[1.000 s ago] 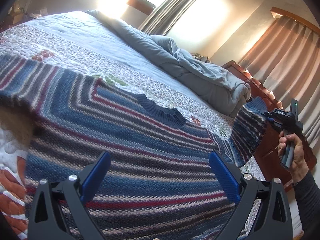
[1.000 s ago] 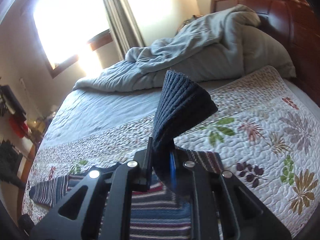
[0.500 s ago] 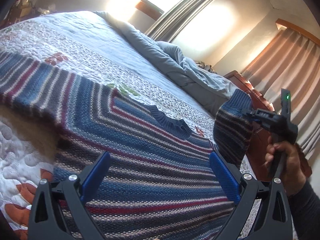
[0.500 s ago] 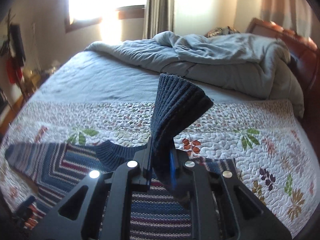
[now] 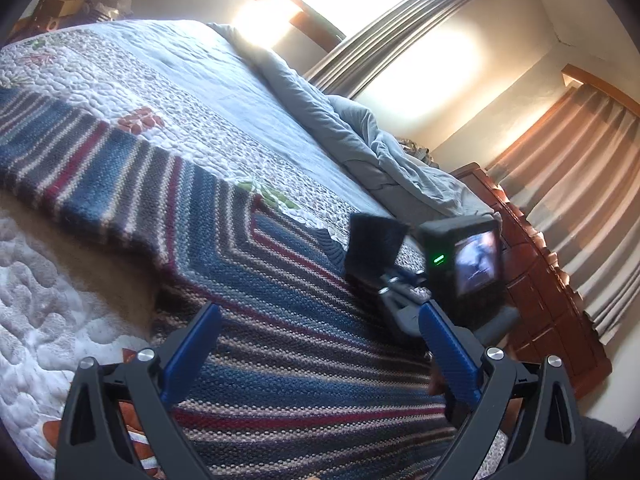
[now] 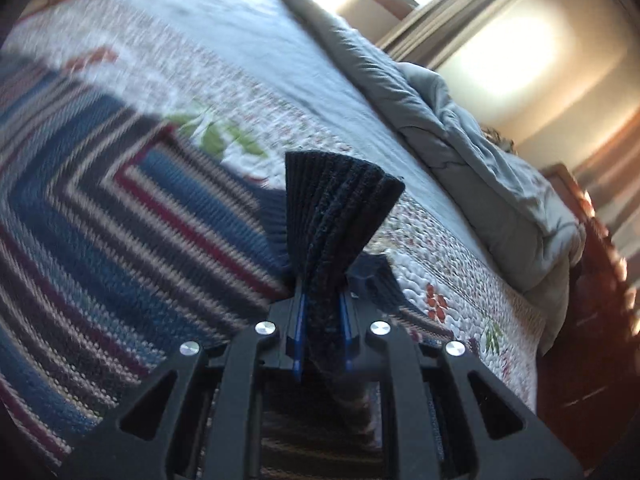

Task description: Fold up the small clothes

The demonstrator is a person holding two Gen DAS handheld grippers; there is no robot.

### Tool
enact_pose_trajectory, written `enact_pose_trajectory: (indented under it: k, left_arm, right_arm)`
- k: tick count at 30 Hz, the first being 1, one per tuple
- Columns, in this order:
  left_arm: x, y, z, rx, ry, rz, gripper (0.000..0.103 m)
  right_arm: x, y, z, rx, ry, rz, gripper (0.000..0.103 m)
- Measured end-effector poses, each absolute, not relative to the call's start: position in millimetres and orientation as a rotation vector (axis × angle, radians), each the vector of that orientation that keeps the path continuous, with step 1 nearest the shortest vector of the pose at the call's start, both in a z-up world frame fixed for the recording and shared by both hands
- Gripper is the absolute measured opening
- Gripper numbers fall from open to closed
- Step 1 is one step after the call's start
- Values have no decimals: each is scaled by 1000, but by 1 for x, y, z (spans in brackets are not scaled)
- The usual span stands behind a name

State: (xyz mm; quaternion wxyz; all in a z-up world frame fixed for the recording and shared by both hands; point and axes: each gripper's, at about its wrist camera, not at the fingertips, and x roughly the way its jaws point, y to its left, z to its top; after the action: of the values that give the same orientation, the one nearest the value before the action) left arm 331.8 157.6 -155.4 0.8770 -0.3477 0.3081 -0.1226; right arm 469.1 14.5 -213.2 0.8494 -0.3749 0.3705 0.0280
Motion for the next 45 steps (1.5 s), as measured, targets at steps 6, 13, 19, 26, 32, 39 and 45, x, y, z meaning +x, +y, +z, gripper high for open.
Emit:
enact_pose_trajectory:
  k: [6,13,19,26,32,39,45]
  left_arm:
    - [332,171,-162,-764,651,-240,99]
    - [339,188,-189,-991,699,-301,99]
    - [350,160,-192,-1067,734,-390,99]
    - [447,86,-197,-925,948,-374,99]
    - [490,46,-214,-771,1070,-276,99]
    - [500,31,-217,-669,1114,-208,99]
    - [502,17,-209,-551,1120,-161,75]
  right_arm:
    - [459,36,-242,-790,880,137,34]
    - [407,-24,-174,-205,829,291,68]
    - [349,-114,-196,264,811,326,70]
    - [335,-131,-192,266,773,364,81]
    - [339,-143,-199,357,811,383,81]
    - [353,-142,-204,413,821,386,82]
    - [346,-142,-199,397,810,391,82]
